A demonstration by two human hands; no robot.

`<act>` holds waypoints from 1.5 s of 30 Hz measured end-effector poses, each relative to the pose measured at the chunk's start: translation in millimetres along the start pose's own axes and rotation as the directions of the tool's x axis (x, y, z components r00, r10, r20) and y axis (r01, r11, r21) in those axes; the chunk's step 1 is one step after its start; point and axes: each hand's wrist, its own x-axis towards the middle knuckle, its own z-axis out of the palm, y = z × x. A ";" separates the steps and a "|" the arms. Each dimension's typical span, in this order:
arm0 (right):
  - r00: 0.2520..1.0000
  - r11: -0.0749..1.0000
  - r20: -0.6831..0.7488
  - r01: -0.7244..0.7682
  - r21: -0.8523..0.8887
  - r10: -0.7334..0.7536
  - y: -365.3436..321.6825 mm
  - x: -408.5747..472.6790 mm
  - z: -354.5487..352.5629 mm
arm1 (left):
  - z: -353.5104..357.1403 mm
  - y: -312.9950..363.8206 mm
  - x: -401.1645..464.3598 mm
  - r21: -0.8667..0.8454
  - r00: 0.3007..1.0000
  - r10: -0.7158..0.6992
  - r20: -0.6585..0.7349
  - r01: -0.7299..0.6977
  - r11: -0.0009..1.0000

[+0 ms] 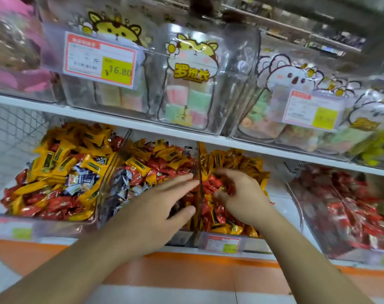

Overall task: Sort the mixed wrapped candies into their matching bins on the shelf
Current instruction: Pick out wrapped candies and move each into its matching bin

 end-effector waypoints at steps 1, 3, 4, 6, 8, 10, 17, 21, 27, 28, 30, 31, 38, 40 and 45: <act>1.000 1.000 0.019 0.022 -0.010 -0.022 1.2 2.9 2.6 | 6.1 1.7 1.1 -0.011 1.000 -0.004 0.016 0.004 1.000; 0.998 0.998 0.025 0.051 -0.037 -0.050 1.0 8.9 7.5 | 15.7 3.3 2.5 -0.036 0.999 -0.028 0.035 0.029 0.999; 0.998 0.997 0.023 0.054 -0.049 -0.053 0.1 10.8 9.6 | 19.0 3.9 2.6 -0.048 0.999 -0.039 0.036 0.041 0.998; 0.999 0.997 -0.004 0.051 -0.057 -0.052 0.1 13.5 14.1 | 22.9 4.2 2.3 -0.062 0.998 -0.052 0.031 0.054 0.997; 0.998 0.998 -0.044 0.035 -0.054 -0.038 0.1 14.2 17.6 | 22.8 4.4 1.9 -0.070 0.998 -0.059 0.024 0.061 0.996; 0.997 0.998 -0.074 0.028 -0.050 -0.031 0.5 15.0 20.4 | 21.5 4.7 1.9 -0.070 0.998 -0.063 0.024 0.065 0.995; 0.993 0.996 -0.102 0.046 -0.071 -0.053 0.8 16.7 25.3 | 17.5 5.1 -0.8 -0.038 0.999 -0.049 0.016 0.050 0.998; 0.987 0.996 -0.152 0.037 -0.080 -0.049 3.9 14.8 22.9 | 11.4 4.6 -2.4 -0.043 0.999 -0.050 -0.007 0.049 0.998; 0.966 0.985 -0.249 -0.035 0.166 0.076 4.1 2.8 0.3 | 1.4 1.9 -0.2 -0.034 0.994 -0.052 -0.092 0.049 0.998; 0.963 0.975 -0.250 -0.044 0.218 0.099 2.0 0.1 -3.9 | -0.1 2.4 0.1 -0.040 0.992 -0.060 -0.110 0.056 0.998; 0.960 0.928 -0.245 -0.037 0.371 0.137 -7.7 -6.2 -12.5 | -2.8 3.6 1.2 -0.084 0.987 -0.092 -0.129 0.082 0.993; 0.962 0.880 -0.232 -0.016 0.475 0.143 -15.0 -9.4 -16.0 | -4.2 4.1 1.7 -0.116 0.985 -0.108 -0.137 0.092 0.989; 0.993 0.653 0.006 0.075 0.754 -0.121 -78.3 -31.2 -12.0 | -23.7 5.2 -4.7 -0.387 0.971 -0.173 -0.164 0.098 0.917; 0.992 0.644 0.008 0.076 0.761 -0.127 -89.5 -31.5 -5.2 | -34.0 -0.4 -9.8 -0.433 0.966 -0.201 -0.164 0.112 0.894; 0.992 0.638 0.012 0.071 0.767 -0.125 -117.8 -24.1 14.6 | -56.5 -22.3 -24.1 -0.434 0.934 -0.280 -0.224 0.161 0.886</act>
